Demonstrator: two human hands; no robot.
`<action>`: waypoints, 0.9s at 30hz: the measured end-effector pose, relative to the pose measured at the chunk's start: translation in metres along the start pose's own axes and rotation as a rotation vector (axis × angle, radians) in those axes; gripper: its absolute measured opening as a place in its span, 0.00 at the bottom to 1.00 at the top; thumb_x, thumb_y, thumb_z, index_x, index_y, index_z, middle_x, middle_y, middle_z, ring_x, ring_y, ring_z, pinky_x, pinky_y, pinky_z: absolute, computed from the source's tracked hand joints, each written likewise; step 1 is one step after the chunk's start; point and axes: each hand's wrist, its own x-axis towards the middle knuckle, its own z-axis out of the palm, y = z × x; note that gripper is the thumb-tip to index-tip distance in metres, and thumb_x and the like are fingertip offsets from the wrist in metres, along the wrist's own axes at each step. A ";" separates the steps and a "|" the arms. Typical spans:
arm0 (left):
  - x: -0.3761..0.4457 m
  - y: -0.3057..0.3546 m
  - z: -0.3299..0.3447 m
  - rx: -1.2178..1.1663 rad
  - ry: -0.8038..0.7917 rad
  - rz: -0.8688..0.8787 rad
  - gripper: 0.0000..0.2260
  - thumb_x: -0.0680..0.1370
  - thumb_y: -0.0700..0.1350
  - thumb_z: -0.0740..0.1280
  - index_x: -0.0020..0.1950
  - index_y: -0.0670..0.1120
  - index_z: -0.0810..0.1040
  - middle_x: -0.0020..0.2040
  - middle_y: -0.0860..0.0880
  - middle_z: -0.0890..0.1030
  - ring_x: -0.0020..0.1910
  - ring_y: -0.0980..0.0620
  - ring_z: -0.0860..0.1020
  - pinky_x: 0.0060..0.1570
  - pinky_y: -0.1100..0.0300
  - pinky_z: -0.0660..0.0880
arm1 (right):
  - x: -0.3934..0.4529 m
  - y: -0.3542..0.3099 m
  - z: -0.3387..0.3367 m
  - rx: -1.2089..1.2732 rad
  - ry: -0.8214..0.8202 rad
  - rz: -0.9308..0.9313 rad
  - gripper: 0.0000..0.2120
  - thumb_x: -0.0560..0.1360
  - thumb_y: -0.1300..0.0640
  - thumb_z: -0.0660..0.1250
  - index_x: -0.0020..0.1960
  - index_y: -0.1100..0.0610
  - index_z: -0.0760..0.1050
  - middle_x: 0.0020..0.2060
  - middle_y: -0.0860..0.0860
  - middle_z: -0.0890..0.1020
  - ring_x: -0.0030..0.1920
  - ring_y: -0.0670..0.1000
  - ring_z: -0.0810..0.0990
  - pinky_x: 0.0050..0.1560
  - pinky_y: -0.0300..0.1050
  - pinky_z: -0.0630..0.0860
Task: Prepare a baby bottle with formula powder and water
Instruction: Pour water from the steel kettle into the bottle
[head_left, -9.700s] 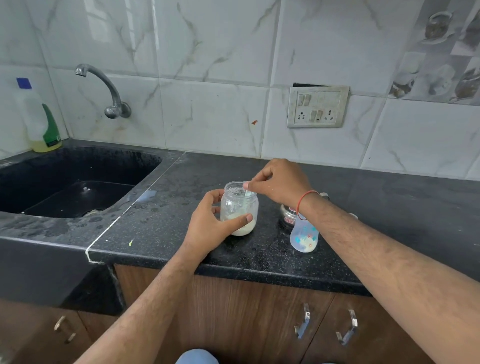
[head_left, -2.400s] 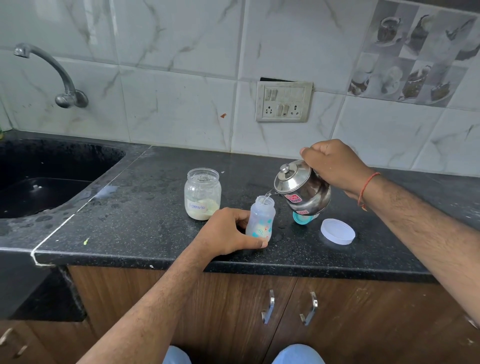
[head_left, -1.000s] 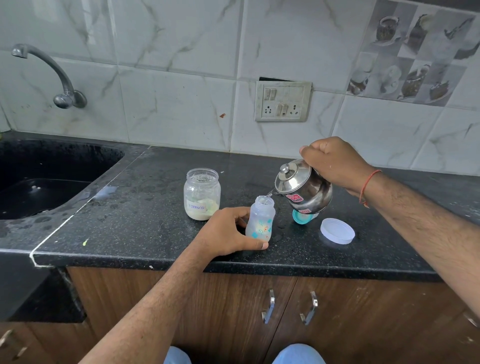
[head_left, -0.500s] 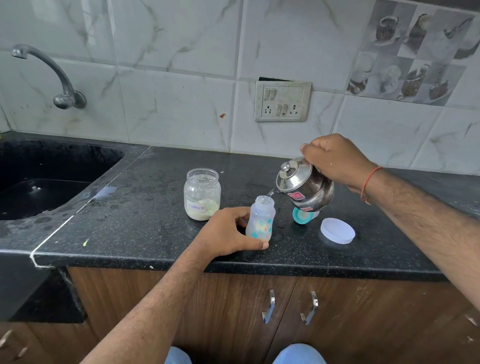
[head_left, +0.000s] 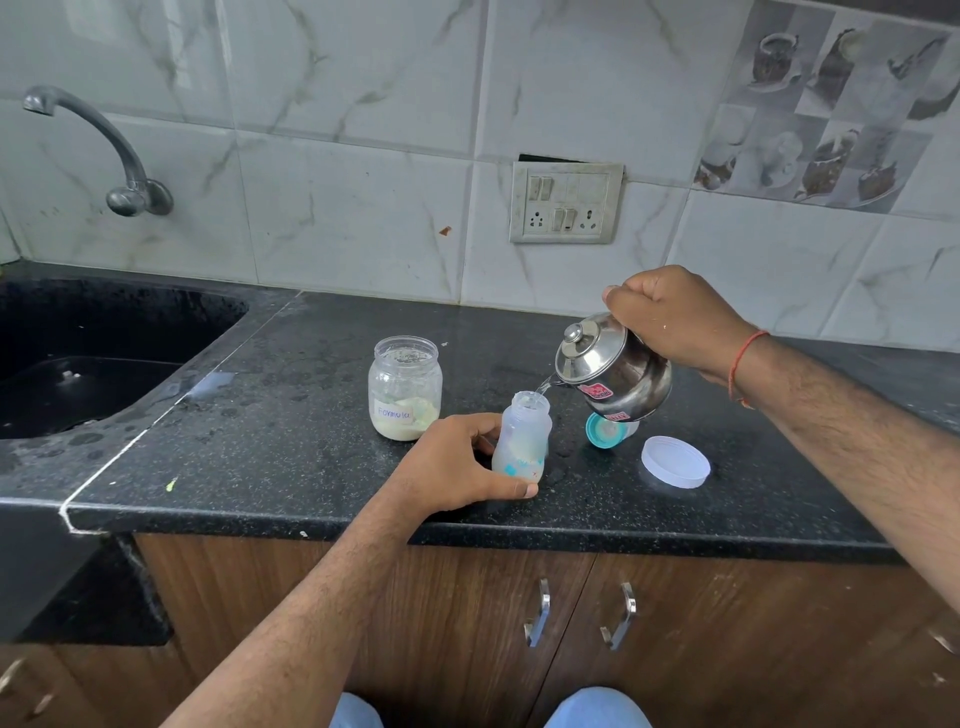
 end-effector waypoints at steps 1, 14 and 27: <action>0.000 0.000 0.000 -0.003 0.000 0.001 0.25 0.66 0.57 0.88 0.61 0.62 0.86 0.51 0.62 0.89 0.52 0.61 0.86 0.60 0.54 0.83 | 0.000 0.000 -0.001 -0.002 0.000 -0.003 0.23 0.83 0.50 0.64 0.31 0.54 0.65 0.28 0.51 0.66 0.32 0.51 0.64 0.37 0.48 0.63; 0.000 -0.001 0.000 -0.005 0.002 0.004 0.23 0.67 0.56 0.88 0.58 0.66 0.84 0.50 0.64 0.89 0.51 0.62 0.86 0.60 0.54 0.84 | 0.000 0.002 -0.004 -0.016 0.003 -0.017 0.23 0.83 0.50 0.64 0.31 0.54 0.64 0.28 0.51 0.64 0.31 0.51 0.64 0.37 0.47 0.63; 0.000 0.001 0.000 0.002 0.005 0.005 0.22 0.67 0.55 0.88 0.56 0.66 0.84 0.50 0.63 0.89 0.51 0.63 0.86 0.60 0.56 0.83 | -0.001 -0.005 -0.004 -0.027 0.000 -0.021 0.24 0.83 0.51 0.64 0.31 0.54 0.63 0.27 0.51 0.65 0.31 0.51 0.64 0.37 0.48 0.62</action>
